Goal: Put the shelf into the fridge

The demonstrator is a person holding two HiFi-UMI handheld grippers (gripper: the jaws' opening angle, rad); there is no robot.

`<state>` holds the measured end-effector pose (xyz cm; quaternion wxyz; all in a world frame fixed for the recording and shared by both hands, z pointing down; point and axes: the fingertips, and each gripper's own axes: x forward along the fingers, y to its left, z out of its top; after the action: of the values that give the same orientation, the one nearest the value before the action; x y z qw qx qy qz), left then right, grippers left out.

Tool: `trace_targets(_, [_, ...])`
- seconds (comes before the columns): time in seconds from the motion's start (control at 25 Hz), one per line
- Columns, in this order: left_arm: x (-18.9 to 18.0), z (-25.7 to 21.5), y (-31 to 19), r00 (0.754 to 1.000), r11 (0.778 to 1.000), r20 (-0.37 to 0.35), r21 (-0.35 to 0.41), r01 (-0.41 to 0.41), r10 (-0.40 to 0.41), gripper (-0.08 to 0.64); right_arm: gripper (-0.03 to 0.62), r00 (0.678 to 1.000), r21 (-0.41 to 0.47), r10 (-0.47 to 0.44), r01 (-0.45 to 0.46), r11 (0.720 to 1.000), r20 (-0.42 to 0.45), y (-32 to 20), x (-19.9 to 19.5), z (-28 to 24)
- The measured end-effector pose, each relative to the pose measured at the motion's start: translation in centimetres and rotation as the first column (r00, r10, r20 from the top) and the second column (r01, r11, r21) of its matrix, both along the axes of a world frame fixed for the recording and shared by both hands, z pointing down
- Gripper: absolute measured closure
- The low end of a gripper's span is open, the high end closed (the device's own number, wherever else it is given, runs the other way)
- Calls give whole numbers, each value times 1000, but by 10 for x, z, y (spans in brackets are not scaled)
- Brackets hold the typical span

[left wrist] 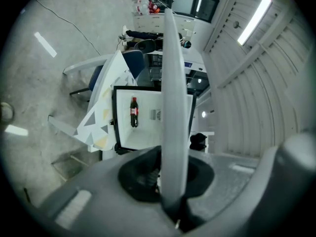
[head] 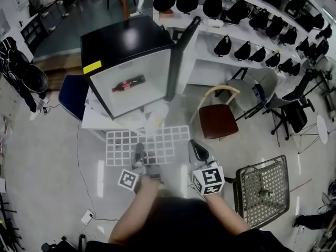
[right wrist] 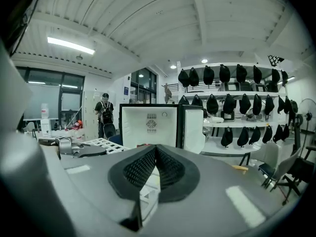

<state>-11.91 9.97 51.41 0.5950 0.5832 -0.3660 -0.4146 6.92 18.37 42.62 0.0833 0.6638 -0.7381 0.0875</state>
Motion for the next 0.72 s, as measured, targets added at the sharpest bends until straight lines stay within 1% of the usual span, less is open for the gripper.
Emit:
trace_targets(0.12, [1, 4, -26, 1000, 1000, 9, 2, -17, 17, 528, 591, 1000, -14, -6, 6, 1000, -3, -24, -10, 6])
trace_targets(0.28, [0, 5, -42, 999, 1000, -38, -15, -5, 5, 528, 591, 1000, -42, -25, 25, 999, -13, -41, -19, 13])
trace_targets(0.36, [-1, 10, -47, 999, 1000, -39, -20, 2, -2, 528, 591, 999, -49, -32, 32, 998, -16, -46, -20, 16])
trace_targets(0.56, [3, 22, -59, 998, 998, -58, -43, 36, -38, 528, 591, 999, -58, -48, 48, 997, -6, -64, -12, 25])
trace_targets(0.72, [11, 26, -80, 997, 997, -37, -36, 61, -63, 528, 591, 997, -43, -78, 78, 996, 8, -89, -2, 29])
